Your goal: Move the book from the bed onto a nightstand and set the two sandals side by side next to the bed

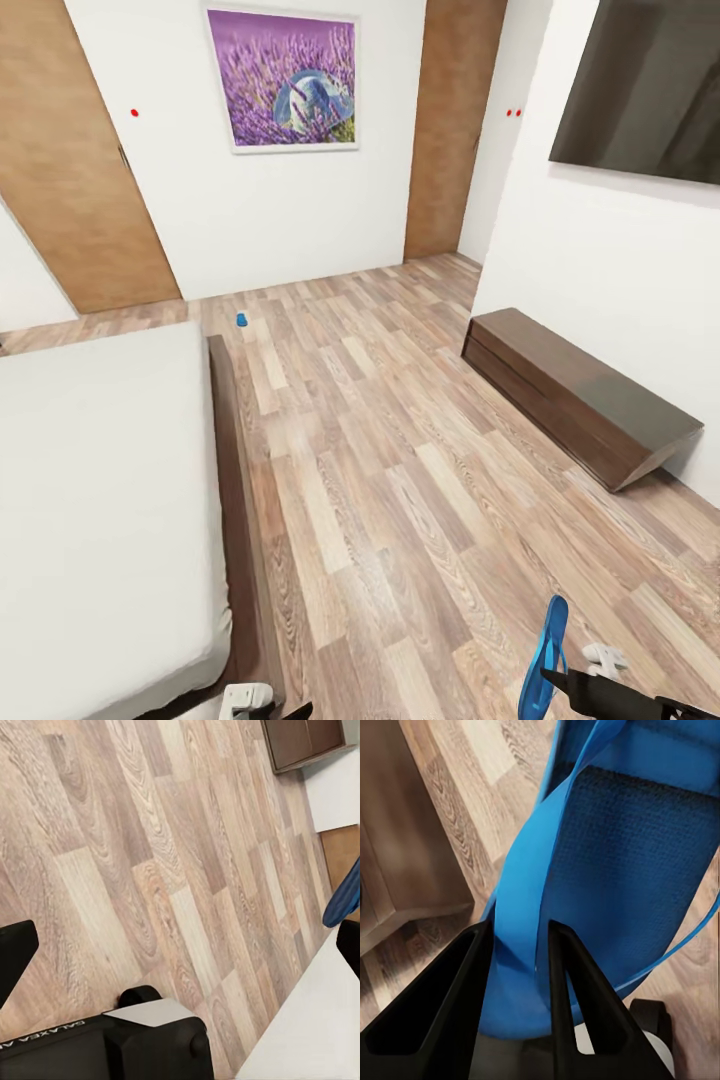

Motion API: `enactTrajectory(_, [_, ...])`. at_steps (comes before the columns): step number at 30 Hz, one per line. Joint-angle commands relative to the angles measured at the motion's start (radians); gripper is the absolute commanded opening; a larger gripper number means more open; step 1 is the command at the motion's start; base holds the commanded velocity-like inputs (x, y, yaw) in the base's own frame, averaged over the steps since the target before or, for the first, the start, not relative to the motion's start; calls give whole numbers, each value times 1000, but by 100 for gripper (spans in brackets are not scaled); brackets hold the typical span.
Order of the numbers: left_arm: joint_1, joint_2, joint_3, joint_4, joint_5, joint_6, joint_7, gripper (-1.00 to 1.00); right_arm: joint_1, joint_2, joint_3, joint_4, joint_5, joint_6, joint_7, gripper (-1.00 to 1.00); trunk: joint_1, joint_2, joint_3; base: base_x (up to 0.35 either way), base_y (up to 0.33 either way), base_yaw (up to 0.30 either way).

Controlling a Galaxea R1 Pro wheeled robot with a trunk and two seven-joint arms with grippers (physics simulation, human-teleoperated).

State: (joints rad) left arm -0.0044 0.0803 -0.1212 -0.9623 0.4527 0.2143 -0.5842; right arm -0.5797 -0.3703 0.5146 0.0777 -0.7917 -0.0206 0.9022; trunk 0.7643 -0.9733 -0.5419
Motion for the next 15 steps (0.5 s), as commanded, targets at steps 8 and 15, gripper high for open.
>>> enactTrajectory(8, [0, 1, -1, -1, 11, 9, 1, 100, -2, 1, 8, 4, -9, -1, 7, -100, 0, -1, -9, 0, 0, -225])
enactTrajectory(15, [0, 0, -1, -1, 9, 9, 1, 100, -2, 1, 8, 4, -9, -1, 7, -100, 0, -1, -15, 0, 0, -225])
